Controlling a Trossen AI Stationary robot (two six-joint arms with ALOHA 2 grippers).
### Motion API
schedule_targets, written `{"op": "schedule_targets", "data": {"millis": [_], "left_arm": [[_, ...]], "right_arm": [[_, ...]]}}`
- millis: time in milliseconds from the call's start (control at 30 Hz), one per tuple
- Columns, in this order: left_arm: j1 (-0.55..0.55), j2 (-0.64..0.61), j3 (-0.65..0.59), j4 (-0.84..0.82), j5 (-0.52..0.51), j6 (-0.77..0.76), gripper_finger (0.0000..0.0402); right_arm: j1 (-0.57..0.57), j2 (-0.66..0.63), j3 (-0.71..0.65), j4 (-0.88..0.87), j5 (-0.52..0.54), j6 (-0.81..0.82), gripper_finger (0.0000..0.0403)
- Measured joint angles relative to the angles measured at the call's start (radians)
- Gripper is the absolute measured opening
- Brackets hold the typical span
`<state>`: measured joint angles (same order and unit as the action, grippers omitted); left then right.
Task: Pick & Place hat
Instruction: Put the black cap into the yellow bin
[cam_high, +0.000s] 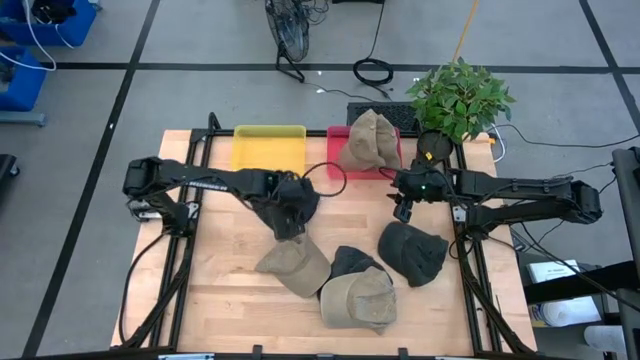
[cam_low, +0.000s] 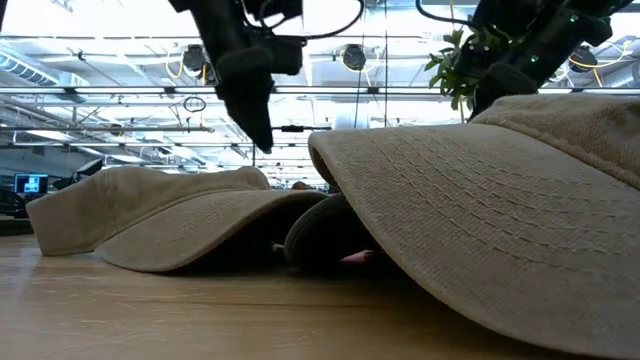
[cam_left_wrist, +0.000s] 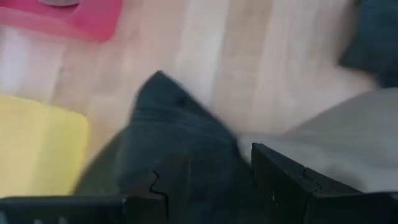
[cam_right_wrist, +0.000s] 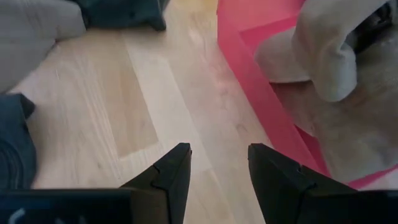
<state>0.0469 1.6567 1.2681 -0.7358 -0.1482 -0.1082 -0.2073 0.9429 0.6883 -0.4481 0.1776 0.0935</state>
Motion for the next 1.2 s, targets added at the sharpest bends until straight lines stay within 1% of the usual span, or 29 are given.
{"op": "schedule_targets", "data": {"millis": [167,300,367,567,667,800,1067,1133,1200], "left_arm": [[0.071,0.071,0.122,-0.080,0.004,0.184,0.0171],[0.112,0.162,0.227,-0.151,0.069,0.347,0.0171],[0.118,0.202,0.265,-0.204,0.074,0.442,0.0171],[0.122,0.298,0.309,-0.284,0.111,0.639,0.0171],[0.122,0.334,0.309,-0.294,0.089,0.712,0.0170],[0.126,0.370,0.308,-0.285,0.005,0.775,0.0170],[0.131,0.412,0.306,-0.307,0.017,0.768,0.0169],[0.120,0.412,0.305,-0.310,0.017,0.750,0.0155],[0.105,0.413,0.305,-0.310,0.017,0.717,0.0124]], "right_arm": [[0.000,-0.023,-0.022,0.068,0.002,0.072,0.0145],[0.000,-0.037,-0.034,0.102,0.002,0.126,0.0142],[0.000,-0.039,-0.036,0.118,0.004,0.154,0.0141],[0.000,-0.041,-0.037,0.158,0.010,0.208,0.0141],[0.000,-0.041,-0.037,0.167,0.035,0.232,0.0141],[-0.001,-0.041,-0.037,0.191,0.035,0.240,0.0137],[0.000,-0.041,-0.037,0.197,0.031,0.261,0.0124],[0.000,-0.041,-0.037,0.197,0.030,0.261,0.0121],[0.000,-0.041,-0.037,0.198,0.029,0.261,0.0118]]}}
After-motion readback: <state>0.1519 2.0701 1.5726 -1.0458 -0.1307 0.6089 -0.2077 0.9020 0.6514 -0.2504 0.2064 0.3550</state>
